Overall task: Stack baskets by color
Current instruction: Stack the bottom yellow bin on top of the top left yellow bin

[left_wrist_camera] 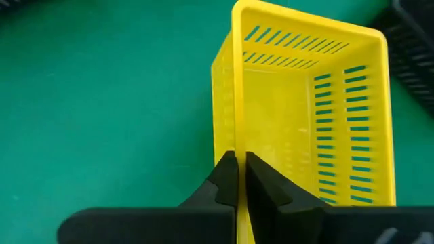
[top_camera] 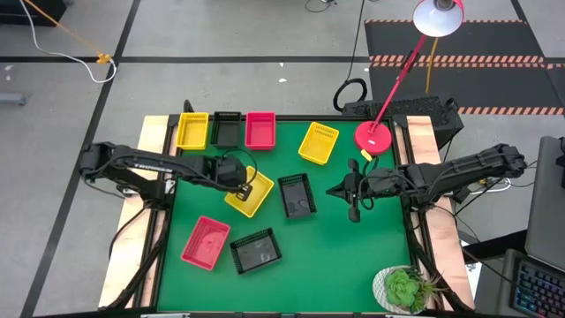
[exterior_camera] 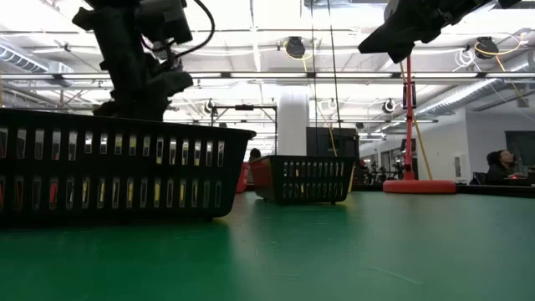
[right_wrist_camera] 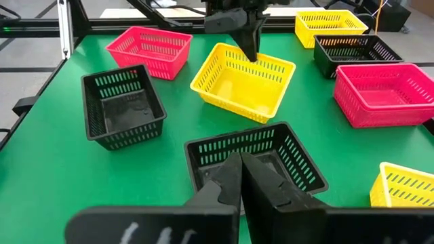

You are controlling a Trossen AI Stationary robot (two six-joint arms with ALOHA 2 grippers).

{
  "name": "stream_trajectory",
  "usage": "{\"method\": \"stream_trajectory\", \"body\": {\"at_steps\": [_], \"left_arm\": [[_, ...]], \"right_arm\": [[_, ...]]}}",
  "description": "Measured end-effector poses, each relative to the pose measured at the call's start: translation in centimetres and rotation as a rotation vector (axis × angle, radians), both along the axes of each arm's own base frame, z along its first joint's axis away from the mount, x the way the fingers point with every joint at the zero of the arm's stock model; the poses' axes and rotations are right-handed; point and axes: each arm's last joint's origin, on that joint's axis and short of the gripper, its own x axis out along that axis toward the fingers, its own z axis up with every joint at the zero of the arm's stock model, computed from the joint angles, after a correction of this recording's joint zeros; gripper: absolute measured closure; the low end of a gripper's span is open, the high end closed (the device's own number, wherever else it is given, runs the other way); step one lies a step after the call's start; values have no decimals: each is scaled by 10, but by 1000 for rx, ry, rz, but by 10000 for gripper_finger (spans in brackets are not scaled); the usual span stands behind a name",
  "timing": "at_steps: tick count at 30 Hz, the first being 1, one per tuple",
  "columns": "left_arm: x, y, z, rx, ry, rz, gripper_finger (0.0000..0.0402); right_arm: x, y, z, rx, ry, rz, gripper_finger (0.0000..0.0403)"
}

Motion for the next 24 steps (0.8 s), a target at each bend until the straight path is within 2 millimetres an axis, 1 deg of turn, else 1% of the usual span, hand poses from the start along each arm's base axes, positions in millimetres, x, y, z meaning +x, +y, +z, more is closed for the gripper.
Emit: {"method": "stream_trajectory", "body": {"at_steps": [4,9,13,16,24], "left_arm": [[-6,0,11,8,-50,-3,388],[-14,-1,27,20,-120,-11,393],[-22,0,39,18,-184,8,389],[-29,-1,47,13,-231,23,393],[-42,2,63,32,-320,64,393]], "right_arm": [[1,0,1,2,-12,0,403],[1,0,3,11,-32,-3,403],[1,0,3,9,-30,-2,403],[1,0,3,9,-30,-2,403],[1,0,2,9,-28,-2,403]]}}
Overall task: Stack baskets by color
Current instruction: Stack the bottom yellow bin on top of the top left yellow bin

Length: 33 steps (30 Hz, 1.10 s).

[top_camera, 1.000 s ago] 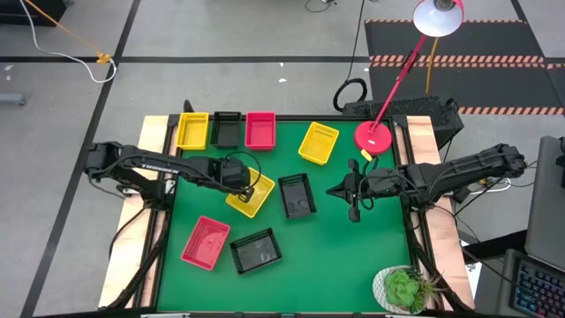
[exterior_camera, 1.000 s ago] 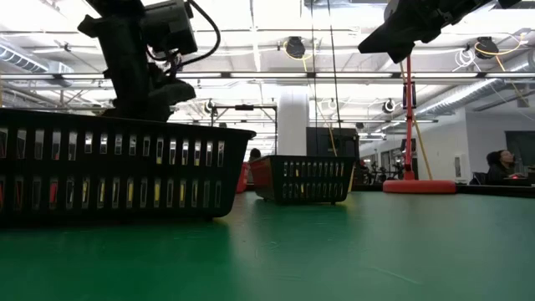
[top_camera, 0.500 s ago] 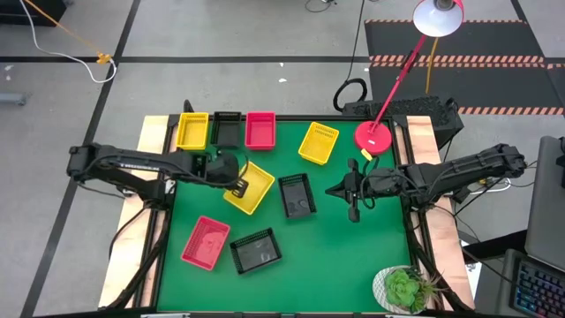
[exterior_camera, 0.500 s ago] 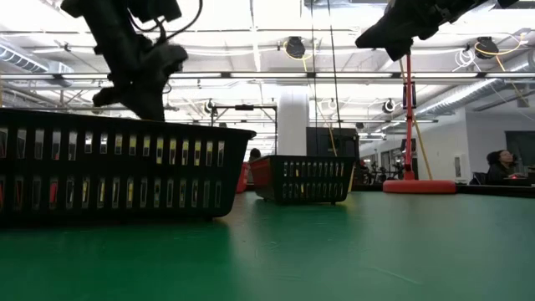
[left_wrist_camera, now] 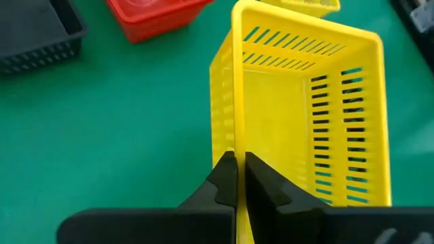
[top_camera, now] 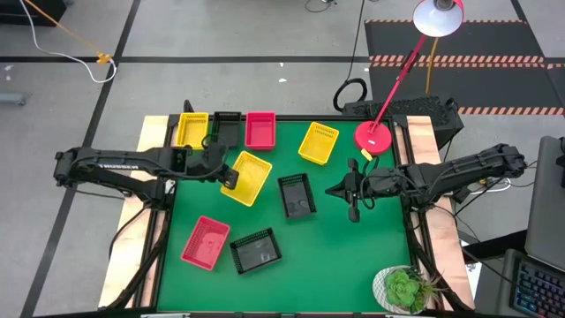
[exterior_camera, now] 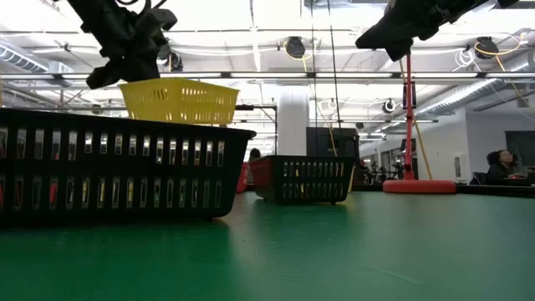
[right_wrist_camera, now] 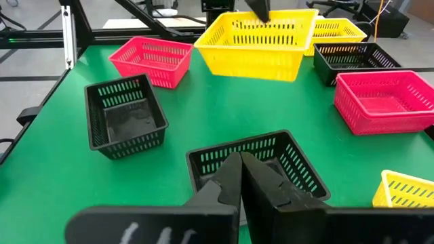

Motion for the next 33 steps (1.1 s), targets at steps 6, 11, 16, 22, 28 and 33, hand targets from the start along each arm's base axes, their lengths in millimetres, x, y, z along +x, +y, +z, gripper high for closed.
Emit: {"method": "stream_trajectory", "body": {"at_steps": [6,11,16,22,28,33], "left_arm": [[-8,9,27,58,10,36,394],[-16,21,63,154,18,59,394],[-32,36,93,239,65,135,394],[-47,56,108,301,120,211,394],[-61,73,112,238,133,260,392],[-74,85,115,241,168,300,394]], "right_arm": [[0,0,0,-3,1,2,403],[0,0,0,-7,1,3,403],[0,0,0,-7,1,3,403],[0,0,0,-7,1,3,403],[0,0,0,-7,1,4,403],[0,0,0,-7,1,4,403]]}}
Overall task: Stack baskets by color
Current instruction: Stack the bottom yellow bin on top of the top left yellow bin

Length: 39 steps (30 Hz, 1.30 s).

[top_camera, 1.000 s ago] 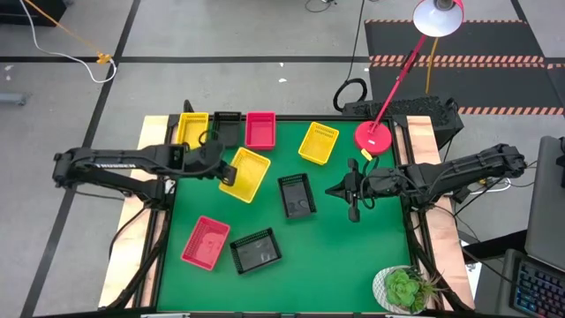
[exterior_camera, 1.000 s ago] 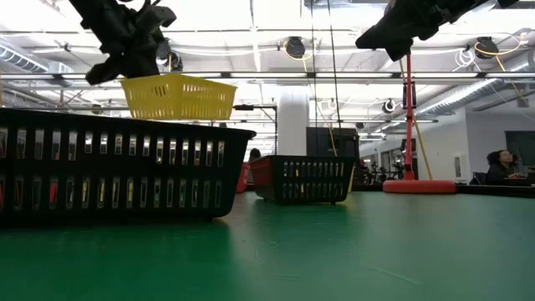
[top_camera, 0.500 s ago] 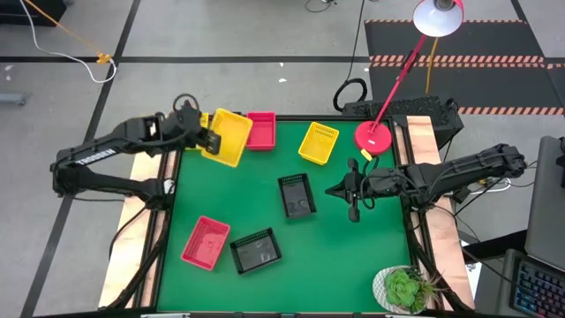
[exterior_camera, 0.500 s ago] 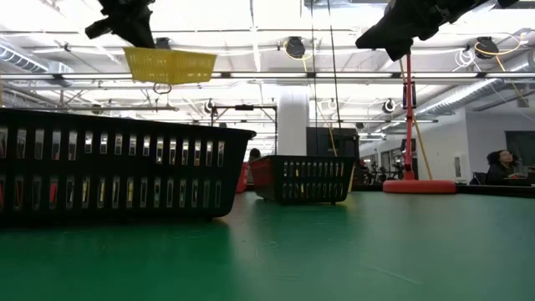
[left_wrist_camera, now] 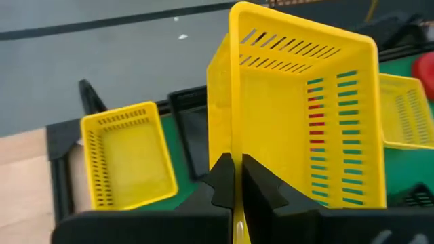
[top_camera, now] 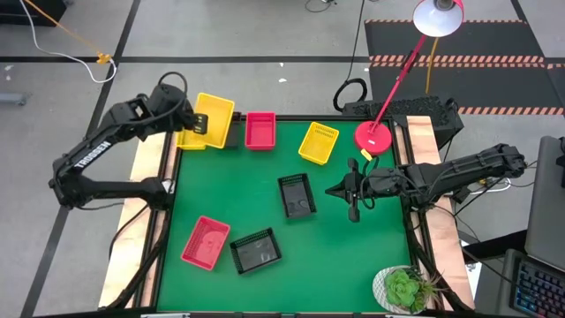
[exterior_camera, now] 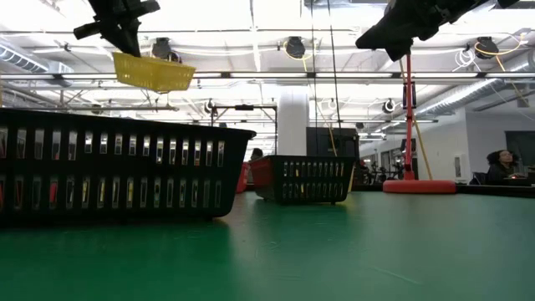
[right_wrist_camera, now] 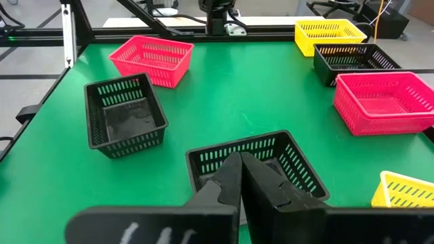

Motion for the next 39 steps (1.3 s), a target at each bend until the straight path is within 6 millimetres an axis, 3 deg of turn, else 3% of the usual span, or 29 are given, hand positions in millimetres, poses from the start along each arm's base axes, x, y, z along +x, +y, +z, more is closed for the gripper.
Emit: {"method": "stream_trajectory", "body": {"at_steps": [19,30,39], "left_arm": [[-33,30,-8,8,137,134,390],[-25,36,-51,-63,153,254,392],[-20,38,-89,15,226,422,394]], "right_arm": [[0,0,0,0,2,0,403],[0,0,-1,-2,7,0,403],[-1,0,-2,-19,17,8,403]]}}
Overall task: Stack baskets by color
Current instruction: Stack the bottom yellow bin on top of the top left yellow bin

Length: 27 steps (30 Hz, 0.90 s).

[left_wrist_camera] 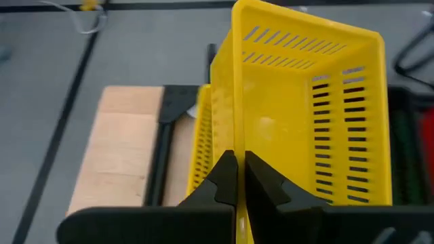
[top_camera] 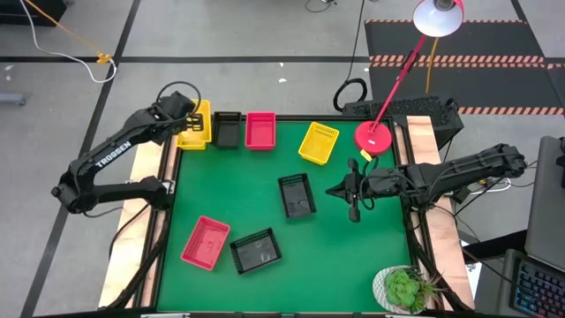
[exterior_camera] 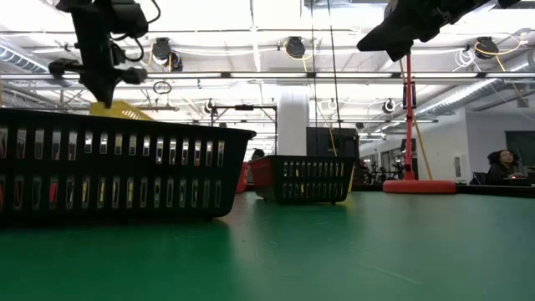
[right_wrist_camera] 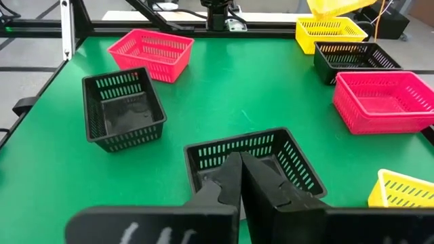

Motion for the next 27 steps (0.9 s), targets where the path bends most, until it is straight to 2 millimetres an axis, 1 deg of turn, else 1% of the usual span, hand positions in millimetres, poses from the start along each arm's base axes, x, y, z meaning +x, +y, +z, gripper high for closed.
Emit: {"method": "stream_trajectory", "body": {"at_steps": [3,10,17,23,27], "left_arm": [[-1,1,-7,21,26,30,393],[1,6,-16,75,61,55,394],[6,19,-33,13,126,61,389],[5,18,-33,-16,133,39,394],[5,19,-36,-20,156,47,385]], "right_arm": [[0,0,0,-8,7,4,403],[-1,0,-1,-45,16,22,403],[-1,0,-1,-101,19,49,403],[-1,0,-1,-139,20,68,403],[0,0,0,-159,6,77,403]]}}
